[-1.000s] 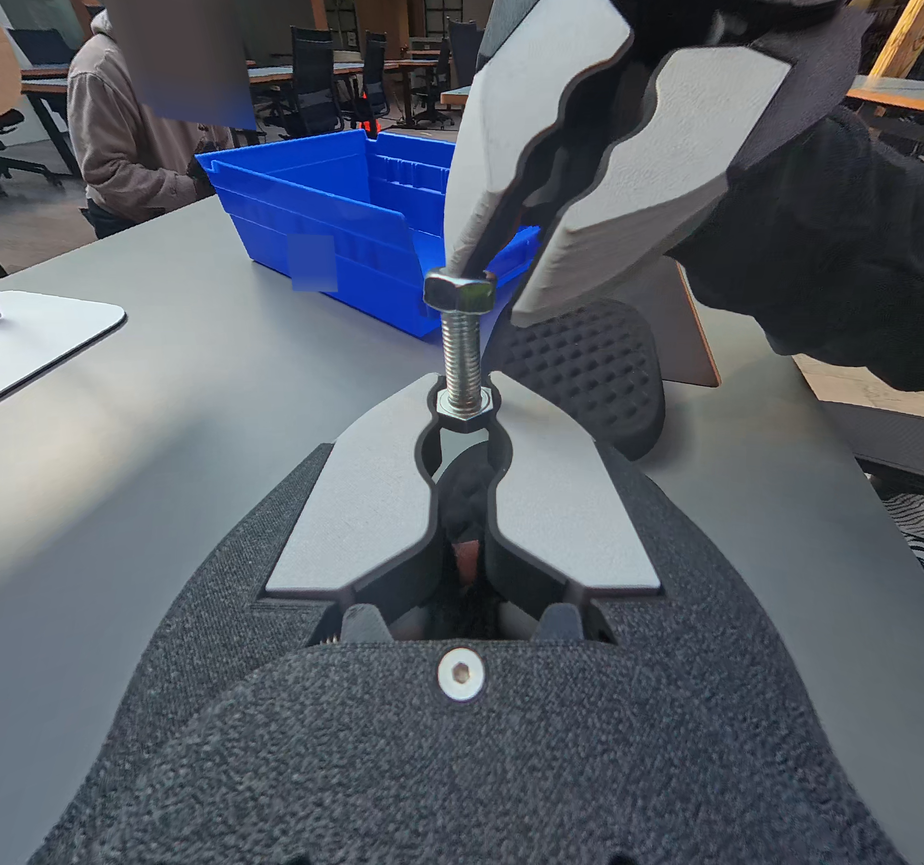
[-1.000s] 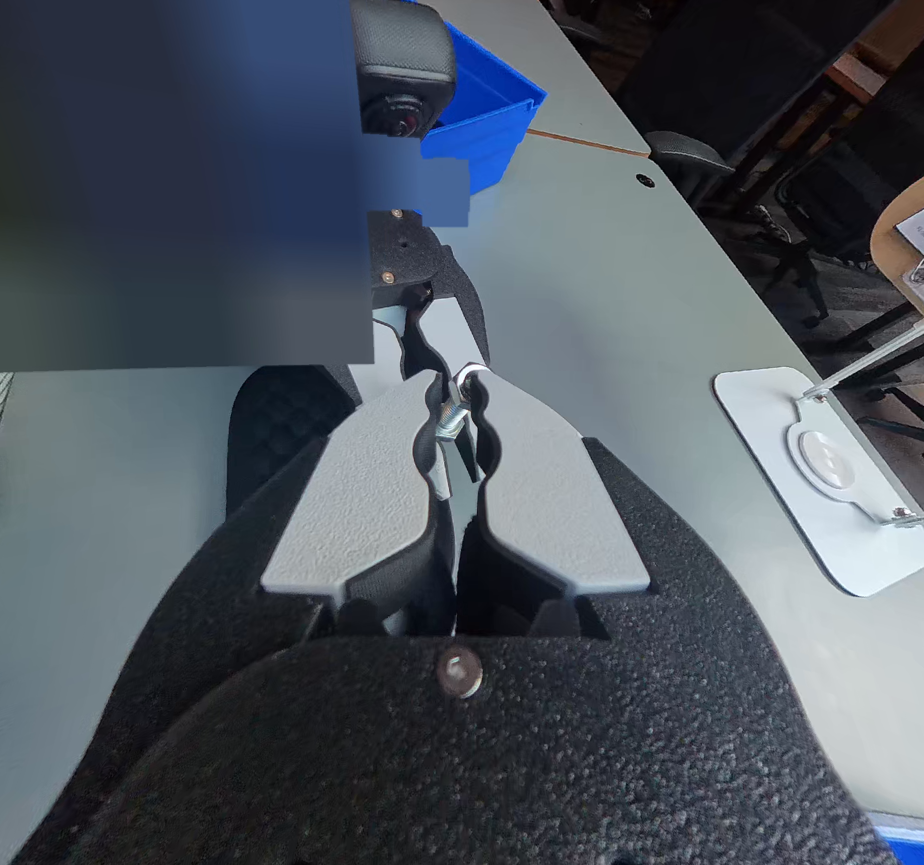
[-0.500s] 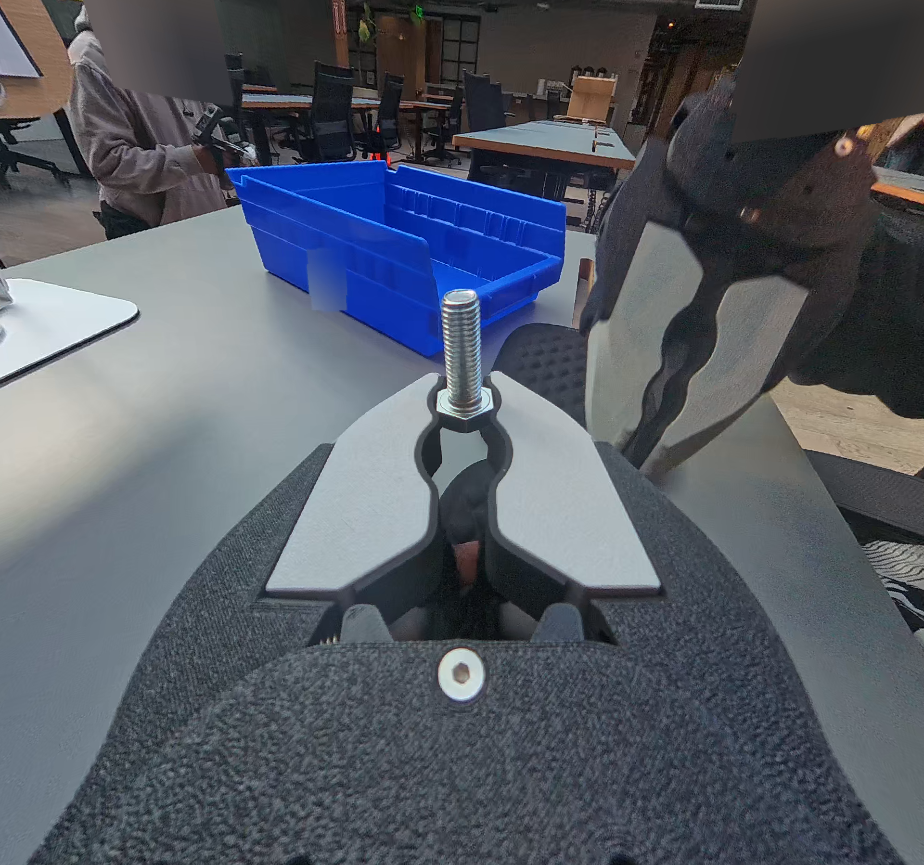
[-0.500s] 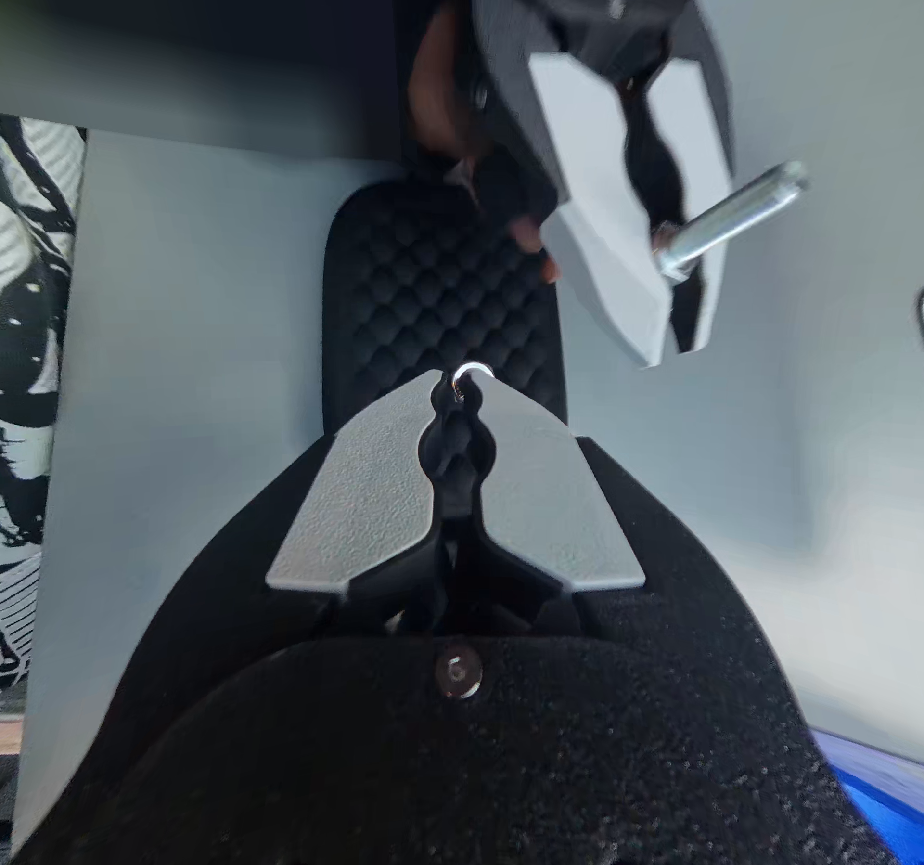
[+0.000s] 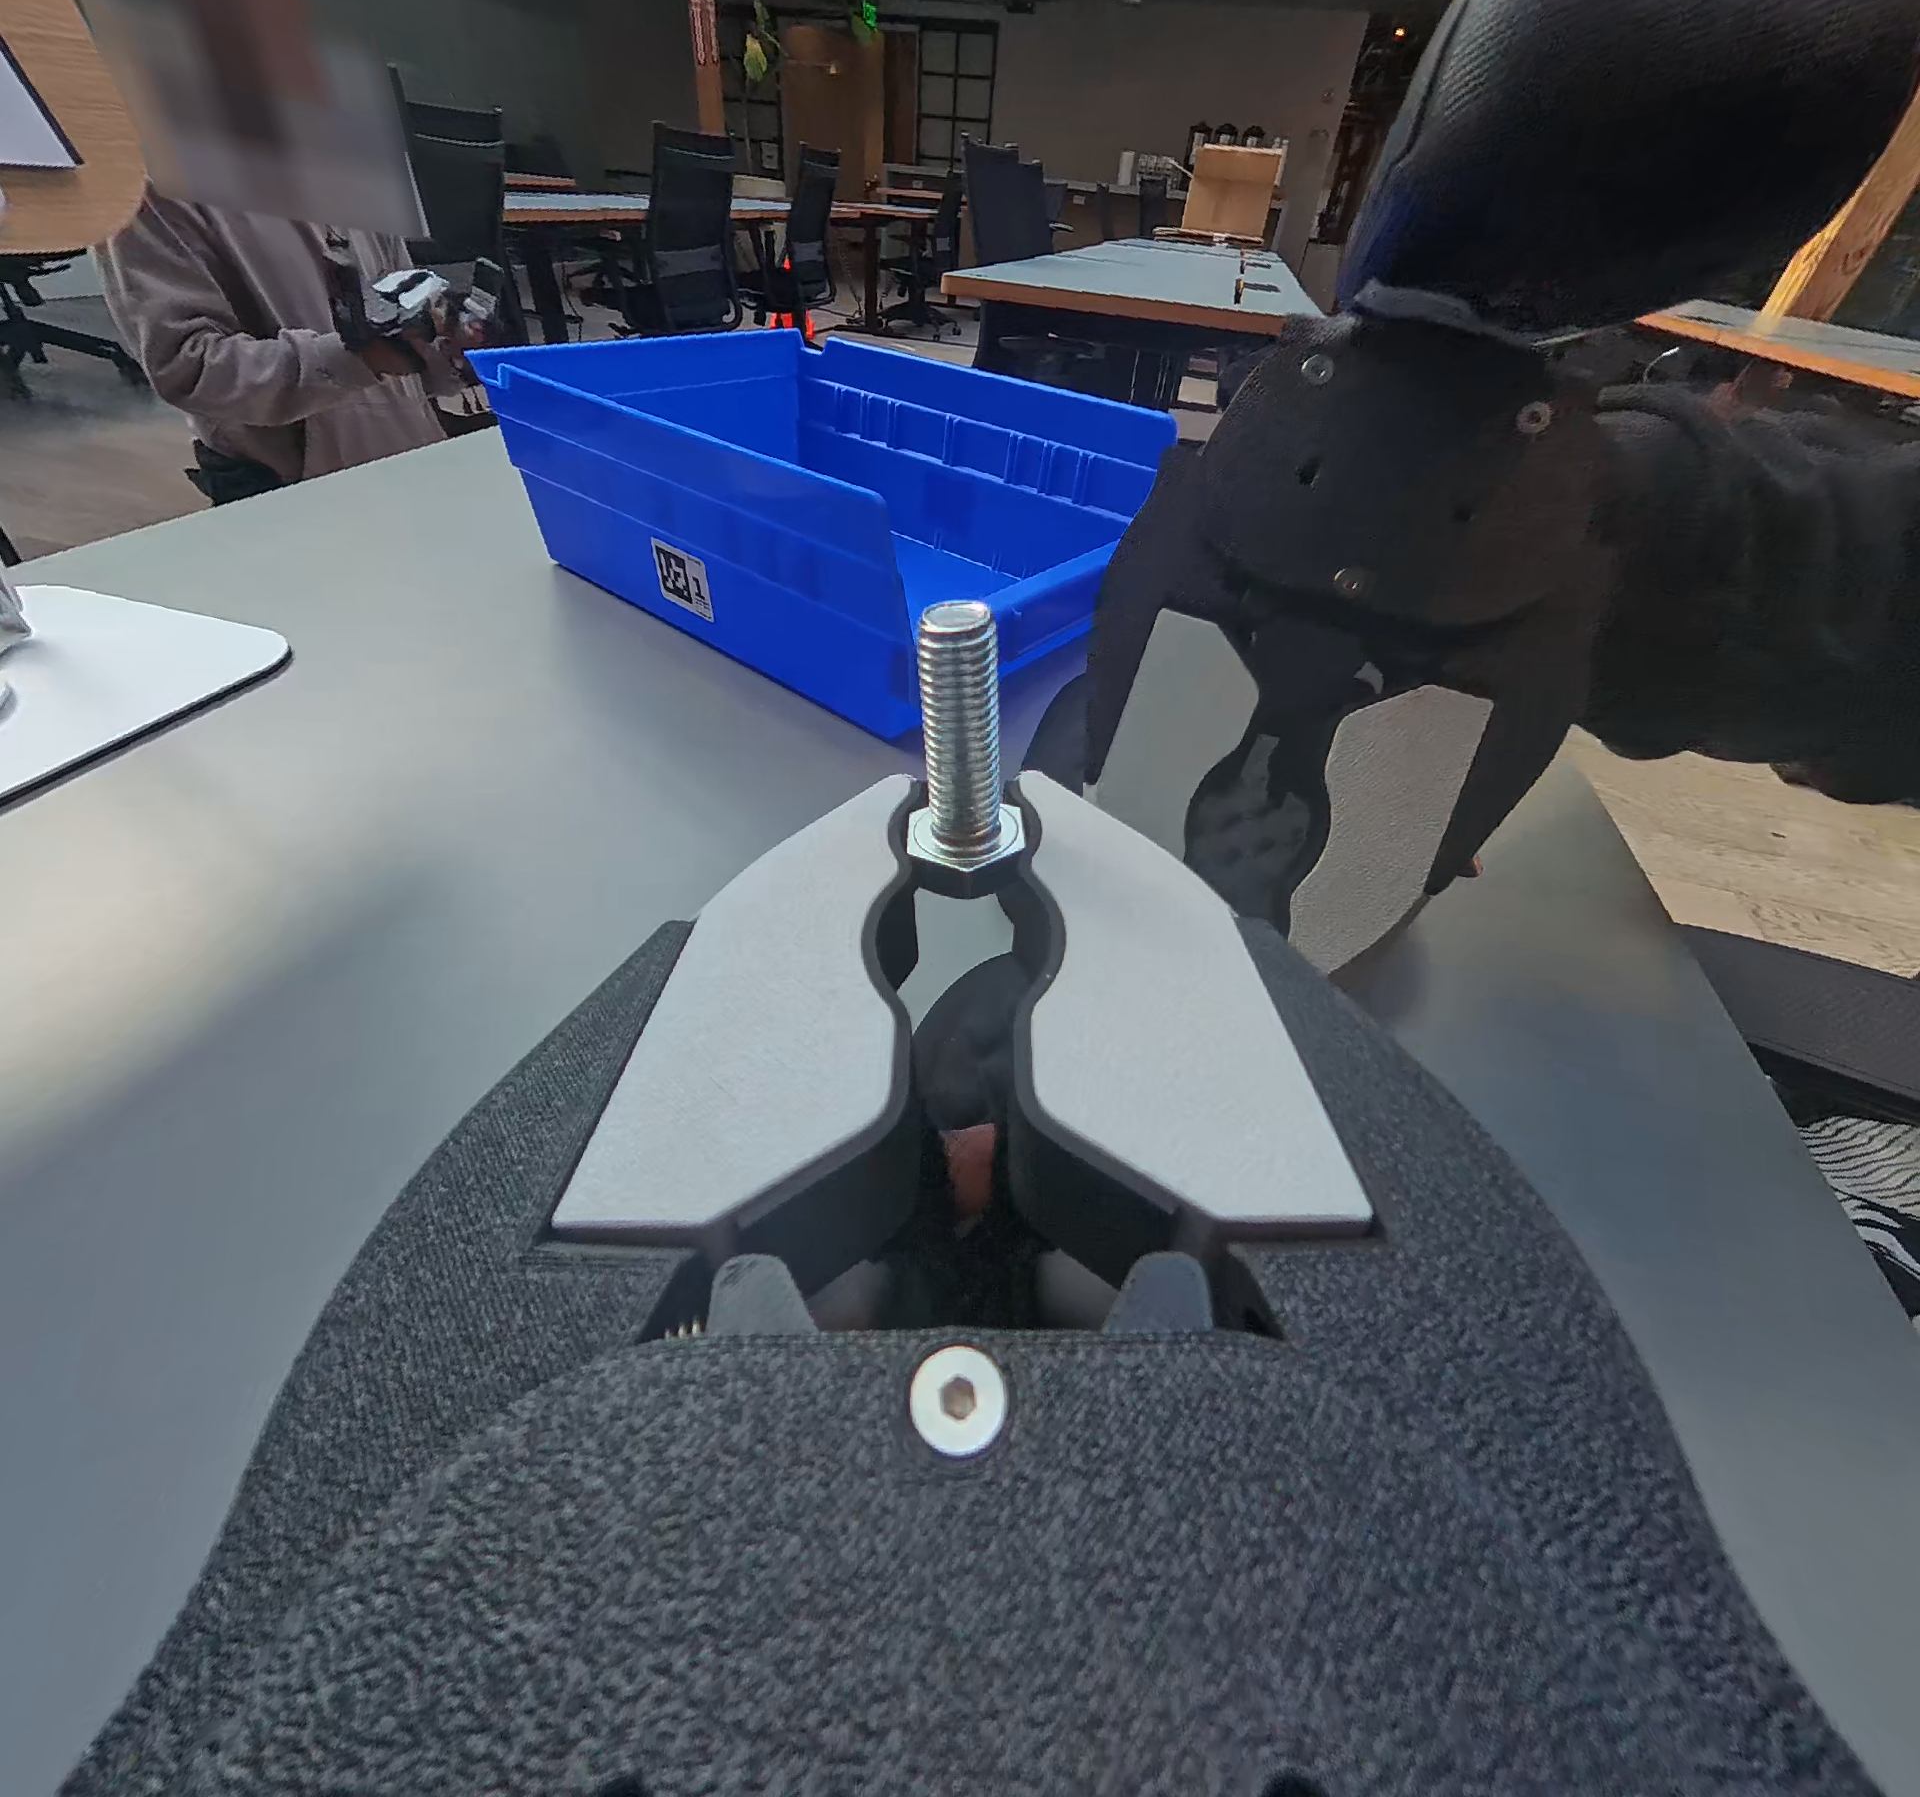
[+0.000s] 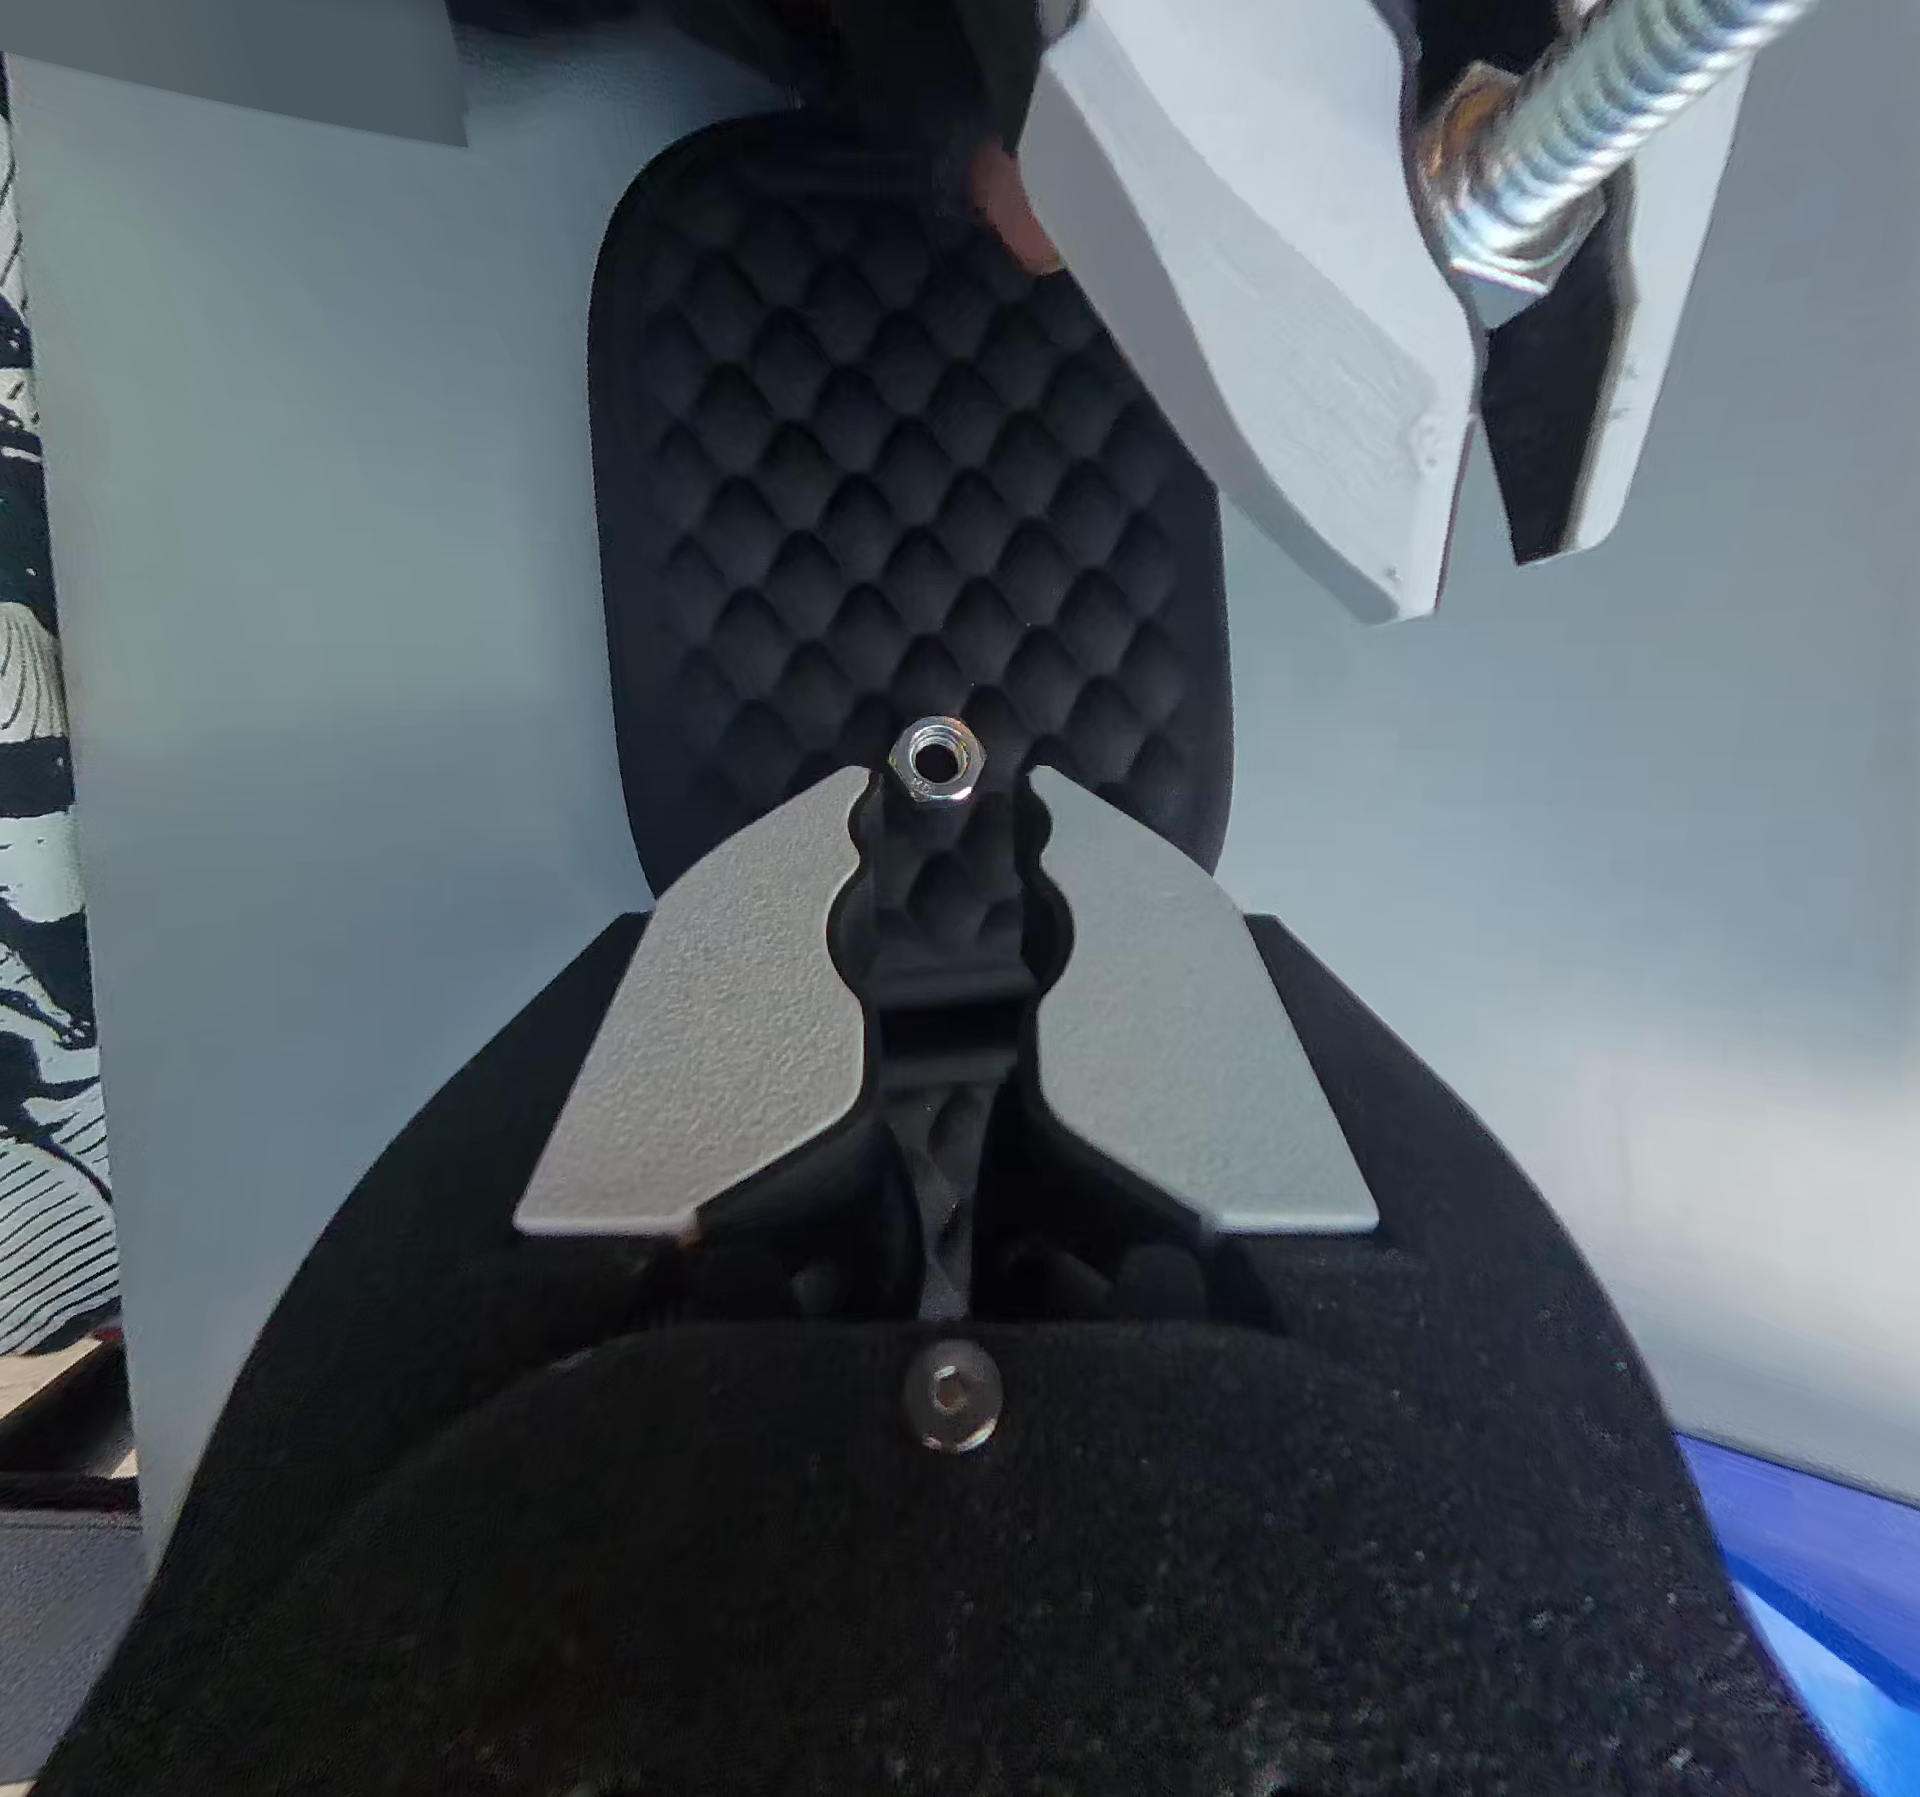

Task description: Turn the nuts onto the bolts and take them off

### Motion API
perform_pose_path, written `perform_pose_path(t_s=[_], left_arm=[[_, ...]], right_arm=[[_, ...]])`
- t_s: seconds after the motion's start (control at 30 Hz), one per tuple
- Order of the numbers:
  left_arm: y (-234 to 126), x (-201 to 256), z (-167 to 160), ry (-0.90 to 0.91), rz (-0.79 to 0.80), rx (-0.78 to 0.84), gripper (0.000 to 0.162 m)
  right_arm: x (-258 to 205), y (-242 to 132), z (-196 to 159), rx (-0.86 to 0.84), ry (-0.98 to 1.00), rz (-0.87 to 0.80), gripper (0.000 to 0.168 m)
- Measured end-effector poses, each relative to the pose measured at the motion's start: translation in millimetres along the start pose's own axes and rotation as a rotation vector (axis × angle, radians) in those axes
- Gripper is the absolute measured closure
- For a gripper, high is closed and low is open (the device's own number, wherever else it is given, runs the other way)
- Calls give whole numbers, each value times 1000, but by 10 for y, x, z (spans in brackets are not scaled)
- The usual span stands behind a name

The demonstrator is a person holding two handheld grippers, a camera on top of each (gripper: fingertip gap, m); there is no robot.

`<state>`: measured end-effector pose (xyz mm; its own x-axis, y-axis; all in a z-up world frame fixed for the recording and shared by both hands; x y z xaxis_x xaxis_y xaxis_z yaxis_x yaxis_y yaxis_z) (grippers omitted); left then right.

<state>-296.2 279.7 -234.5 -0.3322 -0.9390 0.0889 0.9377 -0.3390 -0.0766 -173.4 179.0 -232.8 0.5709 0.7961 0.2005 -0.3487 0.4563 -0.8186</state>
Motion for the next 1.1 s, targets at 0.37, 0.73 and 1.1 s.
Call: perform_pose_path(t_s=[0.37,0.73,1.1], left_arm=[[22,23,-9,16,-40,-34,148],[56,171,-29,91,-336,-58,149],[46,186,-23,100,-360,-30,149]], right_arm=[[49,-123,74,31,-84,122,151],[484,-659,686,342,-365,253,150],[538,-618,703,364,-406,317,150]])
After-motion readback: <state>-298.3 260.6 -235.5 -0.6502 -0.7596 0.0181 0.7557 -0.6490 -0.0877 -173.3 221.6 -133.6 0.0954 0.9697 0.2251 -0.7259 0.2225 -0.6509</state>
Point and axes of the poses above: each gripper's, where its closed fingertips meet, y out along the fingers, z out of its top, x = y × z across the jaws, the point moved 10 cm from there along -y, back along the fingers, and after that the axes turned 9 degrees about -z, right-handed, at the moved point
